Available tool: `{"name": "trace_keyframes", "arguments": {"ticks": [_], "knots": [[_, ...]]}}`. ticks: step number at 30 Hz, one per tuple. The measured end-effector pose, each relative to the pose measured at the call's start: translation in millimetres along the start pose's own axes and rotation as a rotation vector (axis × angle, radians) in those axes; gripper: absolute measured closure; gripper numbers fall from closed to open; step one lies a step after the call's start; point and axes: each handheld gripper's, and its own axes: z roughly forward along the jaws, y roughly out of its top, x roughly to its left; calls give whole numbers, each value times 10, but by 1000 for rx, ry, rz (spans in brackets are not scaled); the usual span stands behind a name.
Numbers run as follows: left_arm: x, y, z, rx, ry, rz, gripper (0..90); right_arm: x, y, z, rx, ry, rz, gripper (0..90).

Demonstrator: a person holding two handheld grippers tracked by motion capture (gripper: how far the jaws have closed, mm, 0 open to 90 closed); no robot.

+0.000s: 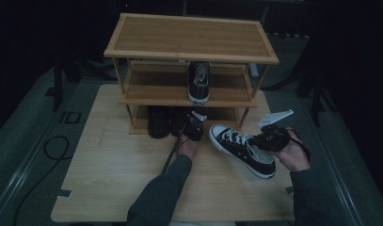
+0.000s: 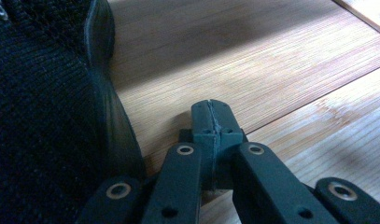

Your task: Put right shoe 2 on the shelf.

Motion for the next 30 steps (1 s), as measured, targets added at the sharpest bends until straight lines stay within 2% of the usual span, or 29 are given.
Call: {"name": "trace_keyframes", "arguments": {"ticks": [17, 30], "knots": [[-2, 1, 0, 1, 2, 0, 900, -101, 142, -268, -34, 14, -9, 878], [-1, 4, -3, 6, 4, 1, 900, -102, 371, -479, -66, 16, -30, 878]]}}
